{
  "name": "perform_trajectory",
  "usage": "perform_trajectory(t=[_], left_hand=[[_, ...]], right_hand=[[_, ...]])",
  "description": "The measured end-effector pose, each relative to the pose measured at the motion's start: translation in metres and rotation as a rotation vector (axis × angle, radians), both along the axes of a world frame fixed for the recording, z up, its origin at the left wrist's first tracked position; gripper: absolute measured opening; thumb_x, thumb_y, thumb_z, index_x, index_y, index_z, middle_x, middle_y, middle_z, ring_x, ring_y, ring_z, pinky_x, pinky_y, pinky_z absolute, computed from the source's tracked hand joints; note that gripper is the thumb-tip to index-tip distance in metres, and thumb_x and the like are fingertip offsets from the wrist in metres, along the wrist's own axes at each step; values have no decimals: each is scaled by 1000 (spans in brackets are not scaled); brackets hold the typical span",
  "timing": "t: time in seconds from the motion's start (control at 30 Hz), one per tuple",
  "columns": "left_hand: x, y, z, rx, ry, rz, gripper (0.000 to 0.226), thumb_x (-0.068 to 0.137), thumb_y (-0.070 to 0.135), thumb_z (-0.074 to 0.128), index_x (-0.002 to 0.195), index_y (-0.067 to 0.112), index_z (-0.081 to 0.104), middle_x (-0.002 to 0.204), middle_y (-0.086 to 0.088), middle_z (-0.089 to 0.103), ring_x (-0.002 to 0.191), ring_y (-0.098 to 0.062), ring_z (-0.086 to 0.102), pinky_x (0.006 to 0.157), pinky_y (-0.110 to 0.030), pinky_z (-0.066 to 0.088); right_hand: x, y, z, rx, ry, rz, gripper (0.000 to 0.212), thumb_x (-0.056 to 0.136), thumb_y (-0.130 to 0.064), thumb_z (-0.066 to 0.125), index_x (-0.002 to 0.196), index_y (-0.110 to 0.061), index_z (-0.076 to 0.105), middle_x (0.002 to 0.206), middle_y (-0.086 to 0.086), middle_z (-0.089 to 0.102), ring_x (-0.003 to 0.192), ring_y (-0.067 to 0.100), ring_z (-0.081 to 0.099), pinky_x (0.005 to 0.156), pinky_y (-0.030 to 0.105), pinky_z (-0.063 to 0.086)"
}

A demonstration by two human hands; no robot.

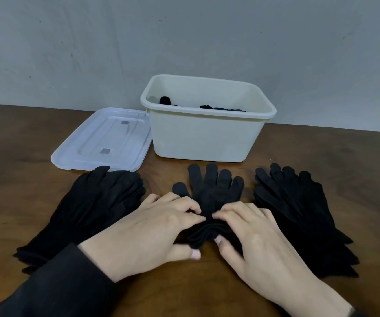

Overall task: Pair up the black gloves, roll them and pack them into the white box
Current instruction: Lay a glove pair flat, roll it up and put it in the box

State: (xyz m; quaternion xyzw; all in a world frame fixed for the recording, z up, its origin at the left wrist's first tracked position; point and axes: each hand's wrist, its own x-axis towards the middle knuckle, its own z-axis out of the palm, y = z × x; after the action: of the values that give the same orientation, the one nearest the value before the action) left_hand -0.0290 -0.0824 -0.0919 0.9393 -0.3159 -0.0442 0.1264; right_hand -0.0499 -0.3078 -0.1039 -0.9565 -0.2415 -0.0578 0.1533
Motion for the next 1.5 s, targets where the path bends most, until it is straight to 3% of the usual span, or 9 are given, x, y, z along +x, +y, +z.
perform_trajectory(t=[0.17, 0.27, 0.47, 0.7, 0.9, 1.03, 1.17, 1.3, 1.5], left_hand=[[-1, -7, -4, -157, -38, 112, 23, 100, 44, 45, 115, 44, 63, 117, 27, 46, 113, 5, 36, 103, -26, 30], [-1, -6, -3, -159, 0, 155, 25, 97, 53, 47, 111, 41, 65, 117, 27, 46, 112, 4, 38, 104, -26, 29], [-2, -7, -3, -228, 61, 305, 35, 97, 55, 43, 90, 32, 68, 114, 28, 52, 109, 7, 42, 104, -23, 28], [1, -16, -4, -168, -10, 445, 31, 93, 58, 47, 74, 35, 52, 103, 20, 53, 101, -1, 43, 102, -26, 26], [6, -18, -13, -187, -58, 509, 44, 91, 63, 43, 79, 30, 69, 97, 18, 54, 96, -3, 45, 95, -26, 25], [5, -17, -12, -203, -103, 490, 26, 89, 62, 49, 84, 38, 55, 93, 19, 51, 94, -2, 45, 93, -27, 28], [3, -14, -9, -276, -144, 404, 31, 86, 42, 66, 108, 41, 44, 100, 21, 46, 91, -1, 45, 87, -27, 41], [2, -15, -5, -104, -291, 167, 26, 88, 21, 59, 108, 30, 72, 113, 12, 61, 103, -11, 57, 88, -34, 44], [-6, -3, -7, -11, -118, 129, 53, 91, 51, 37, 130, 29, 64, 135, 19, 60, 117, 0, 54, 95, -32, 51]], right_hand=[[0, 4, 0, 28, 31, -27, 54, 85, -73, 46, 131, -46, 41, 123, -32, 43, 118, -14, 31, 106, 28, 31], [6, 6, -5, 104, 11, -61, 26, 94, -59, 41, 107, -42, 57, 110, -28, 51, 110, -2, 48, 100, 32, 38], [7, -5, -8, 168, 113, -8, 44, 96, -60, 29, 101, -38, 66, 117, -30, 48, 120, -4, 43, 105, 29, 32], [12, 7, -6, 323, 78, -150, 35, 93, -51, 50, 60, -47, 40, 94, -24, 58, 104, 1, 52, 100, 38, 39], [22, 8, -12, 262, 13, -256, 30, 86, -55, 52, 63, -37, 54, 84, -21, 58, 91, 1, 52, 95, 33, 33], [24, 9, -12, 171, -68, -289, 24, 83, -57, 59, 72, -37, 52, 76, -17, 54, 79, 4, 51, 87, 34, 38], [19, 8, -6, 90, -204, -180, 19, 85, -34, 71, 103, -34, 65, 106, -15, 53, 99, 10, 51, 91, 35, 36], [20, 10, -16, 16, -258, -43, 26, 86, -12, 71, 108, -25, 76, 120, -9, 64, 113, 13, 57, 93, 44, 46], [15, -3, -9, 33, 0, 4, 52, 92, -59, 42, 137, -37, 57, 138, -28, 52, 132, -10, 38, 111, 21, 23]])
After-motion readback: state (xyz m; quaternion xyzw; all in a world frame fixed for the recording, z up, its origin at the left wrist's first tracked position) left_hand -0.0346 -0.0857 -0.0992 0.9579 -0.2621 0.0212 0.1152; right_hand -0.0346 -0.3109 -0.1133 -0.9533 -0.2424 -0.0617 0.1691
